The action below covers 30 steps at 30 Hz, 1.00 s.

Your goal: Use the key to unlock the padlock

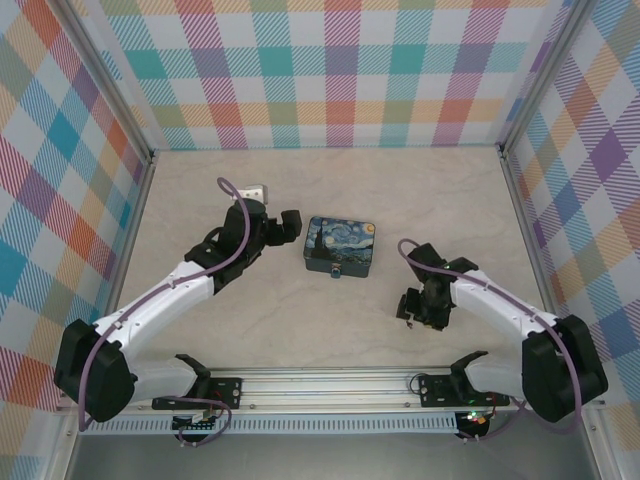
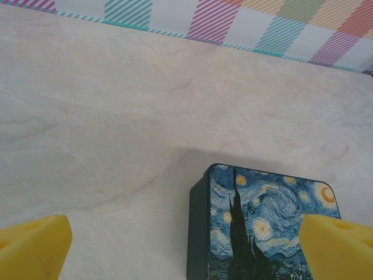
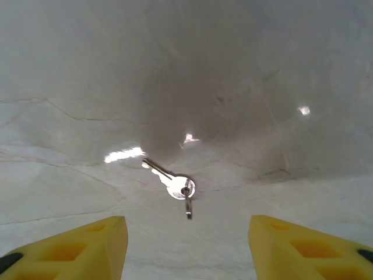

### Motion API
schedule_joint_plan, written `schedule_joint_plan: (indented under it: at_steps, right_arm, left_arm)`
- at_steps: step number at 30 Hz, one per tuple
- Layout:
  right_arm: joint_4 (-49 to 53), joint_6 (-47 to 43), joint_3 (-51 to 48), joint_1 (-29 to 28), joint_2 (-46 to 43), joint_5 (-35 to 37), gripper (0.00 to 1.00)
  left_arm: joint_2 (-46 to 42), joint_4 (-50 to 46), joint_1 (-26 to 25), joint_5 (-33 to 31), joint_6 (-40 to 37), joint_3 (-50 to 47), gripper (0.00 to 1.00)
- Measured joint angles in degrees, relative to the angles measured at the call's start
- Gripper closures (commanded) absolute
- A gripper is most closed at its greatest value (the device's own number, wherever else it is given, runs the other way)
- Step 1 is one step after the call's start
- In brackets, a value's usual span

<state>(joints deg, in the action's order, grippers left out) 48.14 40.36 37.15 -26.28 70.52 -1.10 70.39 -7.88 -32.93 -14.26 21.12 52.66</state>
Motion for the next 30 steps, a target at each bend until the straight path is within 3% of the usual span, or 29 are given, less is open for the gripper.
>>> schedule_joint_plan:
  at_steps: [12, 30]
  right_arm:
    - [-4.07, 1.03, -1.16, 0.0, 3.26, -0.98, 0.72]
    - [-5.03, 0.92, -1.4, 0.0, 5.95, -1.07, 0.88]
  left_arm:
    - [-0.46, -0.17, 0.0, -0.02, -0.02, 0.0, 0.0]
    - [-0.48, -1.27, 0.0, -0.02, -0.31, 0.0, 0.0]
